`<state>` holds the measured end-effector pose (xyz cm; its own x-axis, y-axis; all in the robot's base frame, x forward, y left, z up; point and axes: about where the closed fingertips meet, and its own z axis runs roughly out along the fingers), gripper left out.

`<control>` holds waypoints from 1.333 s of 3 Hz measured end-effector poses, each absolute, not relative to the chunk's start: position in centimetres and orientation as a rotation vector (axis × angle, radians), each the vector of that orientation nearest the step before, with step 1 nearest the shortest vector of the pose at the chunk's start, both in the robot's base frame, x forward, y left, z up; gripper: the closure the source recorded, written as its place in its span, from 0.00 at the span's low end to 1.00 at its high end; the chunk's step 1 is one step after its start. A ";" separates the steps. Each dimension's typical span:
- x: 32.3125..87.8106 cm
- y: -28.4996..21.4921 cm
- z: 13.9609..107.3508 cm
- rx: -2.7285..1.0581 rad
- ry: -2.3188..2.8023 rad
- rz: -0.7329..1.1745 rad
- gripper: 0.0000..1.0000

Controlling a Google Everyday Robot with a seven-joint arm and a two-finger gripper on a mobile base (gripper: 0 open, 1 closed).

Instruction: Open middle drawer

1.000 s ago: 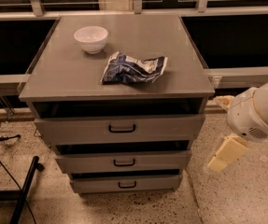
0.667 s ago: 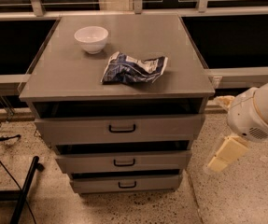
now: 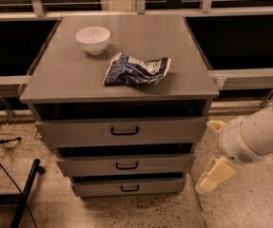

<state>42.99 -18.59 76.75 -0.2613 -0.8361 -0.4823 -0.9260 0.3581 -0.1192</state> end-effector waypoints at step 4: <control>43.7 -17.0 65.7 -1.568 2.051 0.283 0.00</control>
Offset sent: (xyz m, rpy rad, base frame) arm 0.0104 0.0262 -0.1468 0.0950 -0.0959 0.0874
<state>43.73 -16.98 65.66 -0.1794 -0.8281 -0.5311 -0.9410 0.3019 -0.1529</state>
